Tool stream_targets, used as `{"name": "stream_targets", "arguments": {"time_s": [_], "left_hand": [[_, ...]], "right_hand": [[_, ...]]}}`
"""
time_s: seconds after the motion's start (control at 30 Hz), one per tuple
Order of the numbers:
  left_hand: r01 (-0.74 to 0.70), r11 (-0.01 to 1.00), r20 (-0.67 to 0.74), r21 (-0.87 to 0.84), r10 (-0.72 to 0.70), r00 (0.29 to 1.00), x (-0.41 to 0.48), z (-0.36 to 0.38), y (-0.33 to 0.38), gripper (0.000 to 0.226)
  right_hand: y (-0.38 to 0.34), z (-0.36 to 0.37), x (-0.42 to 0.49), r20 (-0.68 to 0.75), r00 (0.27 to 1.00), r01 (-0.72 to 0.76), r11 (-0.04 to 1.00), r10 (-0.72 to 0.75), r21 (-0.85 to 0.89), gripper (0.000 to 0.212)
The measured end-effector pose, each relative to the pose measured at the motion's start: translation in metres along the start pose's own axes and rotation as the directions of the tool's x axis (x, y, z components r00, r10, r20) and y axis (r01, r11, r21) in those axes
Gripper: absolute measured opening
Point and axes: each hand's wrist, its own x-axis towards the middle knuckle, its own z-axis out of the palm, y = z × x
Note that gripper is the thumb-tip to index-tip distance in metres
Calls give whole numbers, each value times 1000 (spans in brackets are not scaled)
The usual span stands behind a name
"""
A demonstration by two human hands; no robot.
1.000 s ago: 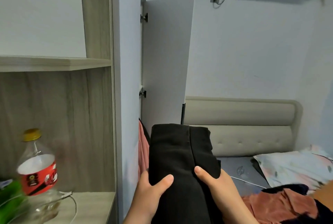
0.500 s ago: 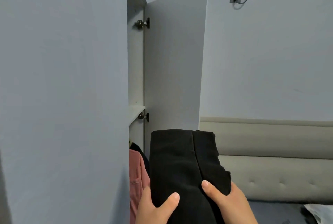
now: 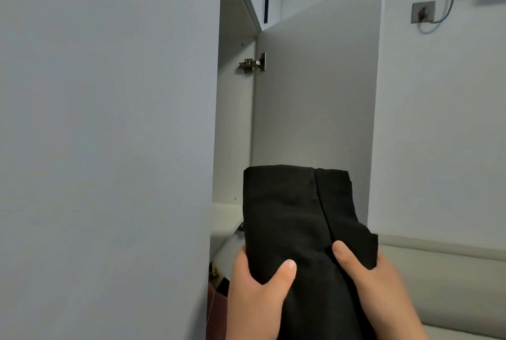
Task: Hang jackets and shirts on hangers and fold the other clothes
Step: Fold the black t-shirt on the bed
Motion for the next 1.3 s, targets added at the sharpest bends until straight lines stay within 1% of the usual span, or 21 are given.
{"name": "stream_targets", "arguments": {"time_s": [0.07,0.17,0.23,0.33,0.5,0.57,0.63,0.67,0.73,0.77,0.83,0.87,0.93,1.0,1.03,1.13,1.2,1.23,1.3], "left_hand": [[-33,999,-35,-25,32,999,19,4,8,63],[-48,998,-140,-34,43,989,54,8,15,66],[-59,998,-208,-21,53,977,79,10,15,64],[-67,997,-325,44,77,942,116,20,15,67],[-82,988,-543,133,142,828,181,39,13,73],[-44,981,-629,187,154,762,204,43,11,76],[35,957,-692,286,181,699,221,47,7,85],[87,931,-701,354,203,683,228,48,5,88],[208,848,-694,488,232,682,244,45,-2,89],[282,795,-686,538,219,694,255,40,-8,86],[432,673,-676,600,138,724,275,27,-18,76],[495,626,-686,603,90,722,282,22,-23,72],[592,537,-714,600,27,699,294,16,-31,66],[639,479,-725,602,-9,689,303,16,-38,63],[649,461,-722,605,-24,691,310,17,-40,61],[644,469,-708,605,-53,704,329,18,-46,58],[638,459,-710,618,-21,704,343,15,-51,56],[642,448,-717,622,-4,697,350,11,-53,56],[653,432,-733,623,30,679,360,2,-59,55]], "right_hand": [[-9,13,25,25,999,38,998,-40,45,28],[-21,38,67,102,986,125,988,-135,93,15],[-23,56,98,158,972,156,980,-174,124,13],[-24,86,148,233,948,177,969,-215,173,14],[-22,138,227,366,892,168,947,-264,276,13],[-20,161,255,418,865,154,940,-277,304,11],[-17,189,277,481,835,115,939,-268,323,12],[-16,206,286,509,819,99,939,-265,329,15],[-9,239,300,547,795,83,941,-261,329,22],[-3,258,306,560,786,86,943,-263,321,24],[12,288,311,594,761,109,955,-260,278,27],[21,299,315,635,732,107,961,-248,253,32],[35,318,323,749,636,47,978,-186,204,45],[42,329,335,835,532,54,989,-144,136,54],[45,335,342,853,502,77,989,-145,123,54],[49,349,360,866,468,103,984,-176,145,50],[50,355,368,871,455,101,982,-187,159,41],[49,359,371,879,438,114,982,-189,154,41],[48,369,372,885,420,193,973,-200,128,42]]}}
